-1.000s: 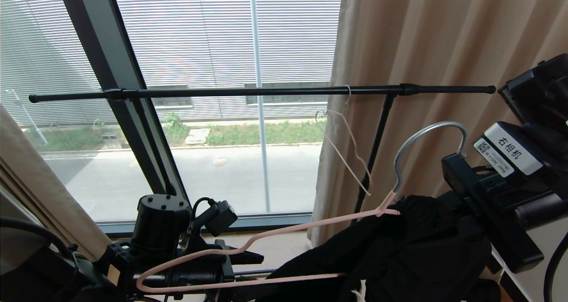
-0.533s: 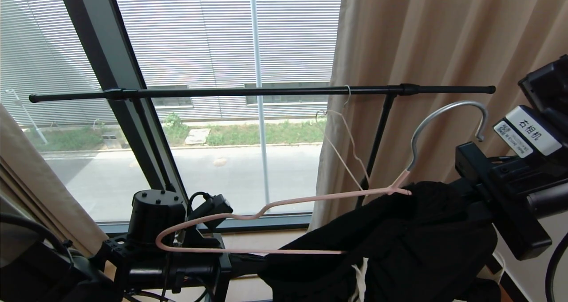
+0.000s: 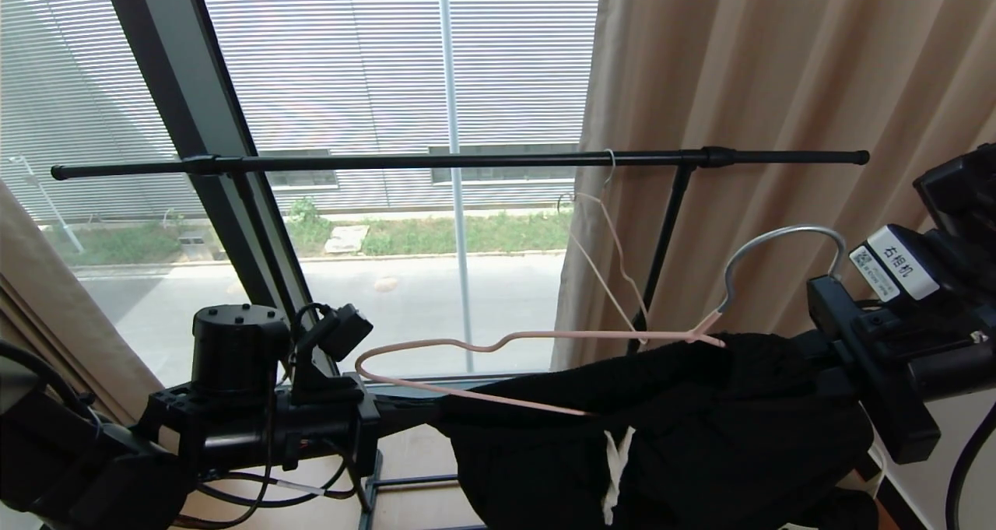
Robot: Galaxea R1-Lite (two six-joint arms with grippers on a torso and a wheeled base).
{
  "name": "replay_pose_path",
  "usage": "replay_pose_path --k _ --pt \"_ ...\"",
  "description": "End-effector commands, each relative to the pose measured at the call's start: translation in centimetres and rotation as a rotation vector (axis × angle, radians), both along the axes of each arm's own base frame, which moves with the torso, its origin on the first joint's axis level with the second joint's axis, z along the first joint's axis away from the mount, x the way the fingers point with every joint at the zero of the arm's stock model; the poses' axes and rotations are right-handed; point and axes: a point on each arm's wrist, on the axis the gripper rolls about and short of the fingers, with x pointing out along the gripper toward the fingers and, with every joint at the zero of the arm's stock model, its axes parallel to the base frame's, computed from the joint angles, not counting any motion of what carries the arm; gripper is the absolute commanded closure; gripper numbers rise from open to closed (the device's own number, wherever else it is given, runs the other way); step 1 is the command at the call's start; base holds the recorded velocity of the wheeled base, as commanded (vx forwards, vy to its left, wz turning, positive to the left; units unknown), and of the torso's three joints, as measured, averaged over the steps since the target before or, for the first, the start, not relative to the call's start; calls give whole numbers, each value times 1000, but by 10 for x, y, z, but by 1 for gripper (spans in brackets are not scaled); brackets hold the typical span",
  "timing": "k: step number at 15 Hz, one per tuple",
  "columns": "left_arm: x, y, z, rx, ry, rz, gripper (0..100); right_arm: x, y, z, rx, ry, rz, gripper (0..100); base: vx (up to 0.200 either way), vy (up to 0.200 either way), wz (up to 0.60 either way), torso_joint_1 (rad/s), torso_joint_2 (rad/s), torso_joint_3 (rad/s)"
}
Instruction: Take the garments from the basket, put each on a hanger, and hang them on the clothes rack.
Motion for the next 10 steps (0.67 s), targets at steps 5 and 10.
replay_pose_path --k 5,10 --pt "7 15 14 -17 -54 62 100 2 -4 -18 -62 55 -48 100 0 0 0 0 0 0" --pt "5 17 21 -24 -77 65 100 4 -8 -28 -137 76 -107 100 0 0 0 0 0 0"
